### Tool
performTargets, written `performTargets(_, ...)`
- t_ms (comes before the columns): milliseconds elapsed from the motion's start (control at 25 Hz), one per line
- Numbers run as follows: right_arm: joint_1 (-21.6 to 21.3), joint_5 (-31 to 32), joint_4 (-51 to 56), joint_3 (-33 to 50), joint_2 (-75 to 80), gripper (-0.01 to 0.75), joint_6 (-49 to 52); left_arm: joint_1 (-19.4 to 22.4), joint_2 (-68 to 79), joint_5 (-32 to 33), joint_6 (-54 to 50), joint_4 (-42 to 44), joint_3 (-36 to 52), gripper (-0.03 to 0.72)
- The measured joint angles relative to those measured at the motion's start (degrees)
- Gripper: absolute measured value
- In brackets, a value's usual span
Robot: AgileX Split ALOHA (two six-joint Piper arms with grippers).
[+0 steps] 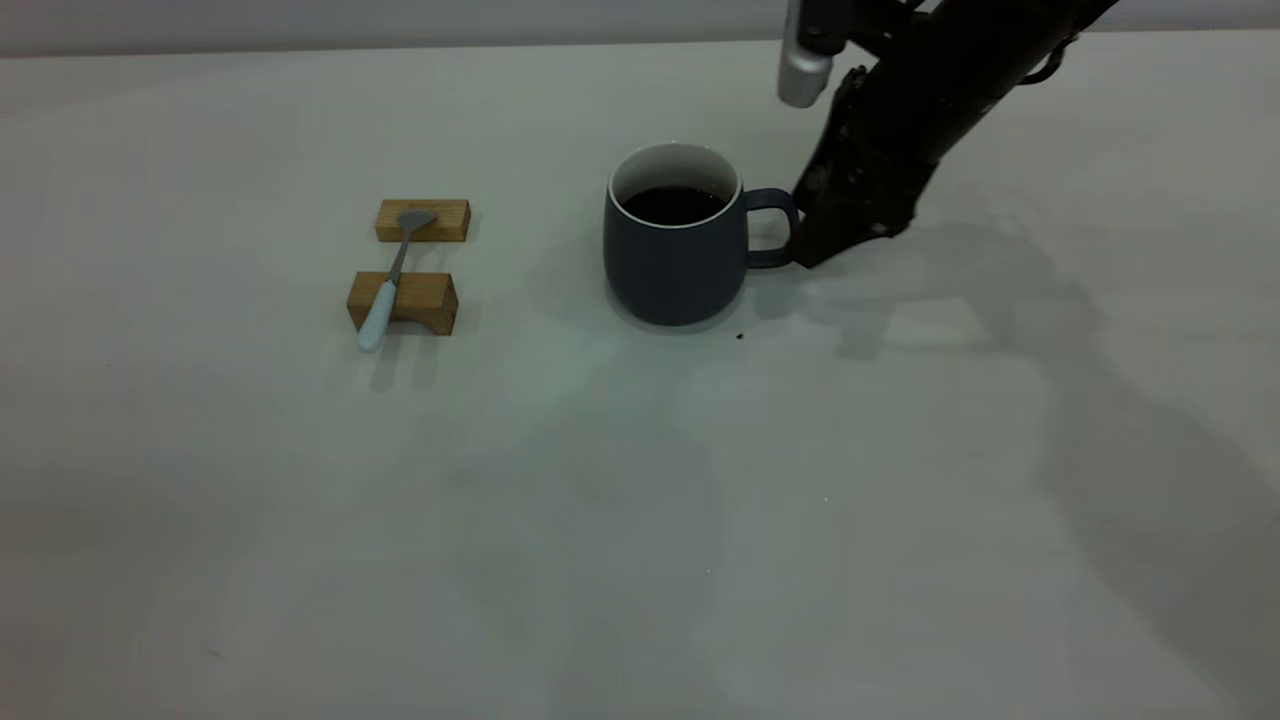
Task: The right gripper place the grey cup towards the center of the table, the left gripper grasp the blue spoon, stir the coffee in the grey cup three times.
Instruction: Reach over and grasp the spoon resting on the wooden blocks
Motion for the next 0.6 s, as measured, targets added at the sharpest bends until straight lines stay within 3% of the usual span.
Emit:
performTargets(240, -1.5, 8.2, -8.8, 0.0, -3.8, 0.552, 14.1, 0.0, 0.0, 0.0, 0.0, 0.0, 0.0, 0.483)
performTargets(440, -3.0, 9.9, -9.8, 0.0, -13.5, 0.552, 44.4, 0.0, 0.0, 0.0, 0.0, 0.0, 0.0, 0.483)
performTargets(600, -3.0, 12.4, -16.9, 0.6, -23.6, 0.552, 65.4, 0.0, 0.0, 0.0, 0.0, 0.0, 0.0, 0.483)
